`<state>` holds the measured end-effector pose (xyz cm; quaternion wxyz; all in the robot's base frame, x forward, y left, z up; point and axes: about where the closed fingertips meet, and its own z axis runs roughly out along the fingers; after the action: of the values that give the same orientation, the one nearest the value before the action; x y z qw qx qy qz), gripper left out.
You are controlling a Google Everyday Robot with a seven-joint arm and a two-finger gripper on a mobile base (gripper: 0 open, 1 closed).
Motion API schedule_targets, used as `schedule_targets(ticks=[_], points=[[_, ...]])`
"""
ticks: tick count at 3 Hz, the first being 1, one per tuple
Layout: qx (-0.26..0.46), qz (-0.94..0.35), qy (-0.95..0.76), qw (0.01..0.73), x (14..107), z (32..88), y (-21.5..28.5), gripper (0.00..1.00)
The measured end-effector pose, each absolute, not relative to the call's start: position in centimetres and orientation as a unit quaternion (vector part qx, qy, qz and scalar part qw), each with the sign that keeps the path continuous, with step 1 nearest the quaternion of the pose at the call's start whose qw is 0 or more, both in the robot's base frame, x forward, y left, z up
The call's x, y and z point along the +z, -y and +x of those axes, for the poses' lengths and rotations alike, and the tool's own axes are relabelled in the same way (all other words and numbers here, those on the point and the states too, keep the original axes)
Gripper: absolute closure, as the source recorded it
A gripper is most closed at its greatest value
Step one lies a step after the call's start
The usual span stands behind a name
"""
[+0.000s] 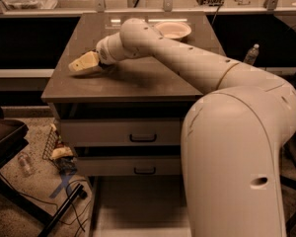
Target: Place rxbar chocolate into bottom drawer
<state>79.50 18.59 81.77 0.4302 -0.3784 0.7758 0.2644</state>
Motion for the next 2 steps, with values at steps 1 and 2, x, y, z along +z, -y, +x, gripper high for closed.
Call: schedule_targets(ticks=[1,2], points=[[0.262,-0.377,-0.777,0.43,81.8,79.5,-18.5,0.0],[0.239,-0.367,-0.791,0.427,81.8,79.4,-17.4,0.0]])
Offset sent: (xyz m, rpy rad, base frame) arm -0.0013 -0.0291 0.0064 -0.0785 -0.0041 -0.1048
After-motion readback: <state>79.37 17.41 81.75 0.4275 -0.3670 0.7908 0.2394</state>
